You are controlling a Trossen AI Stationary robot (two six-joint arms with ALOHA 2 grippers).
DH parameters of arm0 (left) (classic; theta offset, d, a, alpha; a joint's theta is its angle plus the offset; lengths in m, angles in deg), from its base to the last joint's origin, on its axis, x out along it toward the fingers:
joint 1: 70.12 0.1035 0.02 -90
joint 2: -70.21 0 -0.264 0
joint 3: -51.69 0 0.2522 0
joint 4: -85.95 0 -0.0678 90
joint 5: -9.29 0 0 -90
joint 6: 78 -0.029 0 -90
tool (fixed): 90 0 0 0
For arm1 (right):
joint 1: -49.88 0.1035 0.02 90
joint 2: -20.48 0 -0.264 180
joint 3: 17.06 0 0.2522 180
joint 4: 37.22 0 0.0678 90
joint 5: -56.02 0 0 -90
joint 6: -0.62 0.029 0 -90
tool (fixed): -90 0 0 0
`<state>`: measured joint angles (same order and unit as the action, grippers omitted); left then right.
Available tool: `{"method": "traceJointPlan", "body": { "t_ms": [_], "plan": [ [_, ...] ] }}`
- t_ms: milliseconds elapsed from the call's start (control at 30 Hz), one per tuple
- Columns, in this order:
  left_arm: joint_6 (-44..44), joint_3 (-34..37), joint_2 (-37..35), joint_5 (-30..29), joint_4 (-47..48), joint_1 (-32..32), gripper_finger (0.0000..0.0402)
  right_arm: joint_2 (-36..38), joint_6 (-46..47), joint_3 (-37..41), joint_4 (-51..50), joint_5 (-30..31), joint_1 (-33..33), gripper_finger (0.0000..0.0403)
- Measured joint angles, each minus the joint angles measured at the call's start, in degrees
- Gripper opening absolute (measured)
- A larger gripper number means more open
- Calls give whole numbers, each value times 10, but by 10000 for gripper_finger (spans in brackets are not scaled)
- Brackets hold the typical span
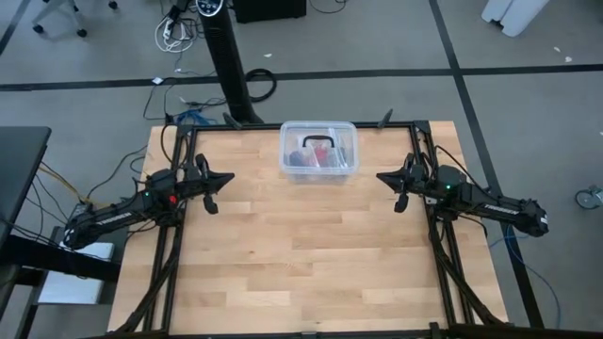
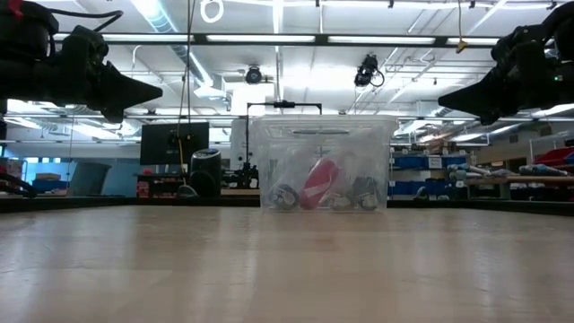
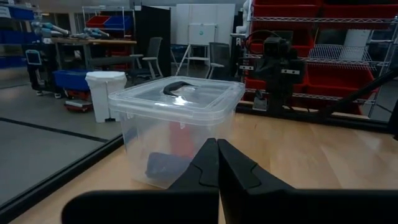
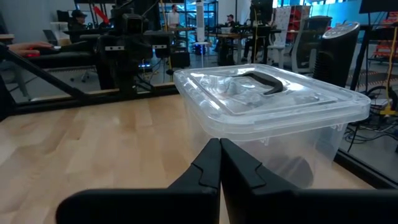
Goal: Roll bandage
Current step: Return to Home Position
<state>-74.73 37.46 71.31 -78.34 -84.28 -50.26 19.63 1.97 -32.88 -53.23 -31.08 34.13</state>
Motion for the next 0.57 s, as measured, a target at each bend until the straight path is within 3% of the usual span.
{"method": "traceJointPlan", "body": {
  "t_ms": [567],
  "plan": [
    [0, 0, 0, 0, 0, 0, 1, 0, 0, 0, 0, 0, 0, 4]
  ]
}}
